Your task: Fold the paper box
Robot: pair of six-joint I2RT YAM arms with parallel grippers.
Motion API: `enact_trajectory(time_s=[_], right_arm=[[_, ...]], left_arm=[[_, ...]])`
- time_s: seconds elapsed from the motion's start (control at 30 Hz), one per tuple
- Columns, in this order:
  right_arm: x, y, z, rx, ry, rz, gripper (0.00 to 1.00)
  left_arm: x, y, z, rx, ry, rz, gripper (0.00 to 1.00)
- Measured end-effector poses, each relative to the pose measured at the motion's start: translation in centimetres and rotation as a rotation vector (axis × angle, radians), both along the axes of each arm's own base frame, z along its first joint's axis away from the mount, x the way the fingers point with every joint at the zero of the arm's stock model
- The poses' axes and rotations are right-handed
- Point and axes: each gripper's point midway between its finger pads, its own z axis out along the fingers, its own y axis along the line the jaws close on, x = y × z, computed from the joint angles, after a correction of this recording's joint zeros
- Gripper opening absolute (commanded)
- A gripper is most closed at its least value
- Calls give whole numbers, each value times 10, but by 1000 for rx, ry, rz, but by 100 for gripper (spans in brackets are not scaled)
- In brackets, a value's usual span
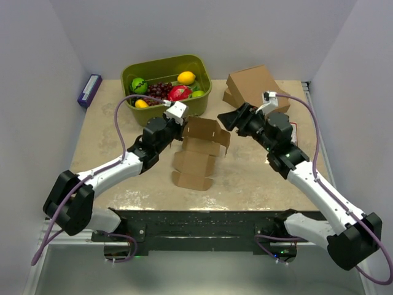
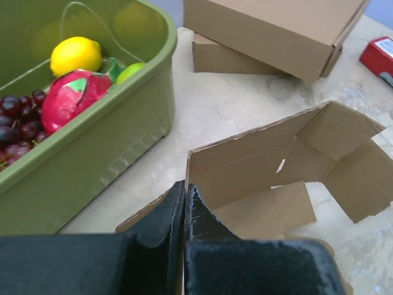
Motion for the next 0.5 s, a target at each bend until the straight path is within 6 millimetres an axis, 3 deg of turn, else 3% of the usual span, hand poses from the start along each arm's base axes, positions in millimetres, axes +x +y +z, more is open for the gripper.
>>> enact_trajectory(time_s=[0.23, 0.43, 0.5], right_arm=[[-18, 42, -15, 265, 165, 55, 77], [-12, 74, -35, 403, 322, 38, 77], [-10, 84, -50, 411, 371, 23, 77]], left_arm=[[6, 9, -6, -44, -13, 84, 0], [-2, 6, -28, -34, -1, 103, 0], [-5, 5, -33, -31, -2, 105, 0]])
